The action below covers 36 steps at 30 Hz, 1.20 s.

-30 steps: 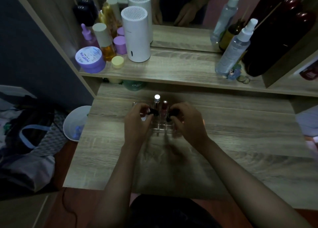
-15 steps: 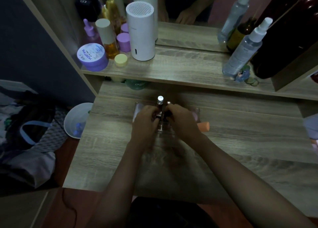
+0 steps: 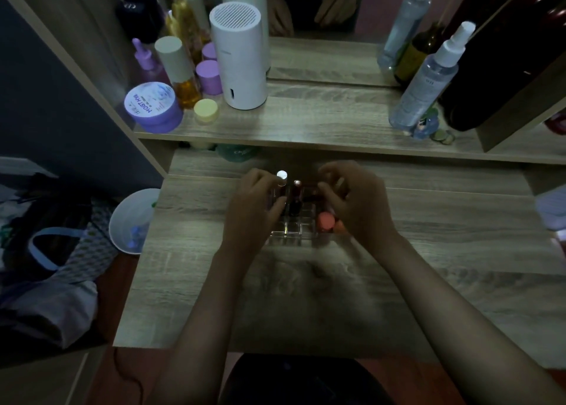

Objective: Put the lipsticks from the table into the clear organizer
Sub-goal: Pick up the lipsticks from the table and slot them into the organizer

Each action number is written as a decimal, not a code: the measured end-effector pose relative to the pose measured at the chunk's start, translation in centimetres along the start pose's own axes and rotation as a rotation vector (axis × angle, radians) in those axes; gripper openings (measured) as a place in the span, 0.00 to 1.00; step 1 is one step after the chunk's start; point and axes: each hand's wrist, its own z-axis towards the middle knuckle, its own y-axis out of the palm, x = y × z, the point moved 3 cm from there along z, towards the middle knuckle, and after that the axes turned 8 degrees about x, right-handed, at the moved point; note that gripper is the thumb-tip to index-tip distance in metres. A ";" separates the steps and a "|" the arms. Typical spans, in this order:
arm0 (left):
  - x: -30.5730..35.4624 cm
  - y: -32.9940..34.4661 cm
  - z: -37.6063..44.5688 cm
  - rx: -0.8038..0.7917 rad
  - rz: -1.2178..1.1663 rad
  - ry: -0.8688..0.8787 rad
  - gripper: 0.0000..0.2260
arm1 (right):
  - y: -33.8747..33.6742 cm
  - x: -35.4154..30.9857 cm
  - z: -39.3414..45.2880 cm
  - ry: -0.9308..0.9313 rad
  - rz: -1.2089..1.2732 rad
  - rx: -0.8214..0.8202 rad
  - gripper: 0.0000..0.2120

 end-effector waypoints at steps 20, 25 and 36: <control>0.2 3.5 3.4 -0.233 0.291 0.189 0.13 | 4.5 2.5 1.5 0.124 -0.128 -0.207 0.07; -0.2 3.6 3.3 -0.220 0.258 0.164 0.13 | 4.5 2.8 1.3 0.163 -0.136 -0.206 0.08; -0.7 3.6 3.1 -0.193 0.213 0.115 0.19 | 4.0 2.7 1.1 0.147 -0.107 -0.204 0.10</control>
